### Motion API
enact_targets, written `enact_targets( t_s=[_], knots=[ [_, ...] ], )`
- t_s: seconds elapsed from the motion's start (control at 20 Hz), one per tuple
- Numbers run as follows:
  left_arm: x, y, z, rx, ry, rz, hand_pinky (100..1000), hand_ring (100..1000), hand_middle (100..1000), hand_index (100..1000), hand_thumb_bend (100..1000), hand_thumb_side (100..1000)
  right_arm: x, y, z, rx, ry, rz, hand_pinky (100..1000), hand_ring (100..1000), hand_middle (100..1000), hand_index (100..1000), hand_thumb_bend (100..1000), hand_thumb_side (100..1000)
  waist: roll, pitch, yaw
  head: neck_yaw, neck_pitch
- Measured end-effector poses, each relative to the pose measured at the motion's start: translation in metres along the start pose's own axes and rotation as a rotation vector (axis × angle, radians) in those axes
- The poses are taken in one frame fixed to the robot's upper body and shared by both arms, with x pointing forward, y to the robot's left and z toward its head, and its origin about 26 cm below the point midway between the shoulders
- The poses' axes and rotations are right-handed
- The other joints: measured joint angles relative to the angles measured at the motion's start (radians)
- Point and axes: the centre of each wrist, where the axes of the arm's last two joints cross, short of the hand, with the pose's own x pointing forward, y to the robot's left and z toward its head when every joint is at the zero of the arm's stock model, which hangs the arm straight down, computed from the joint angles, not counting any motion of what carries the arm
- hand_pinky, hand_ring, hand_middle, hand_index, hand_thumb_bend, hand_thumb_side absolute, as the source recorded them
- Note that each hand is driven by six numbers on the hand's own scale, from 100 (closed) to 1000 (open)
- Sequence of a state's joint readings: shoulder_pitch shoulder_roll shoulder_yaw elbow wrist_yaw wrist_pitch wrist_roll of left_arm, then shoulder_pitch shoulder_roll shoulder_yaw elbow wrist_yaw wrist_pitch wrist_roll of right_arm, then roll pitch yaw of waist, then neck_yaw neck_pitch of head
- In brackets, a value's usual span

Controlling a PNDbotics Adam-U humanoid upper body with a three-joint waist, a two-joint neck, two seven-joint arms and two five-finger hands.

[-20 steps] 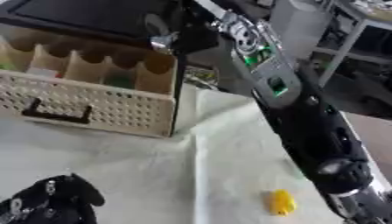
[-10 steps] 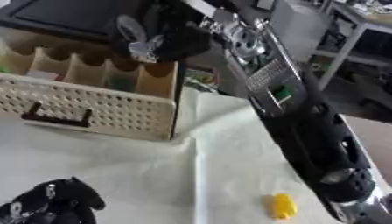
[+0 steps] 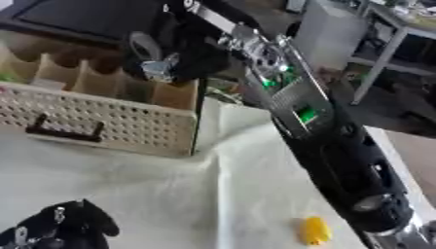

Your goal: Pick up objects from table and place into drawer.

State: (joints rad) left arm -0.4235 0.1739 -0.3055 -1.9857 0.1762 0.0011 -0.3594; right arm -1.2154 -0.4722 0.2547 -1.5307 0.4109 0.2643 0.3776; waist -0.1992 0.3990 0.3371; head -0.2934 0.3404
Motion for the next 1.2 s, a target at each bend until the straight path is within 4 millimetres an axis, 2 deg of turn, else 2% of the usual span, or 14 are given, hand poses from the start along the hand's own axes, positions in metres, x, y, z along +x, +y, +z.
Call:
enact_targets(
  t_s=[0.15, 0.55, 0.75, 0.95, 1.2],
  knots=[
    [0.0, 0.0, 0.0, 0.0, 0.001, -0.001, 239, 450, 574, 709, 100, 442, -0.001, -0.002, 0.006, 0.003, -0.001, 0.008, 431, 559, 100, 821, 614, 491, 0.0, 0.002, 0.0, 0.0, 0.0],
    [0.0, 0.0, 0.0, -0.002, 0.003, -0.001, 240, 450, 574, 708, 100, 446, 0.004, -0.007, 0.011, -0.013, -0.011, 0.011, 421, 549, 100, 789, 594, 523, 0.0, 0.002, -0.002, 0.006, 0.0],
    [0.0, 0.0, 0.0, 0.0, 0.002, -0.001, 241, 450, 574, 708, 100, 456, 0.012, -0.021, 0.02, -0.087, -0.036, -0.032, 419, 545, 119, 775, 567, 585, 0.0, 0.002, -0.009, 0.02, 0.003],
    [0.0, 0.001, 0.001, 0.013, -0.002, -0.002, 242, 450, 574, 708, 100, 462, 0.023, -0.042, 0.043, -0.188, -0.089, -0.08, 419, 546, 135, 770, 550, 627, 0.002, -0.006, -0.019, 0.062, 0.024],
    [-0.001, 0.003, 0.004, 0.043, -0.008, -0.002, 242, 451, 574, 709, 100, 471, 0.034, -0.057, 0.08, -0.272, -0.135, -0.094, 417, 546, 152, 756, 528, 655, 0.018, -0.023, -0.032, 0.106, 0.04]
  ],
)
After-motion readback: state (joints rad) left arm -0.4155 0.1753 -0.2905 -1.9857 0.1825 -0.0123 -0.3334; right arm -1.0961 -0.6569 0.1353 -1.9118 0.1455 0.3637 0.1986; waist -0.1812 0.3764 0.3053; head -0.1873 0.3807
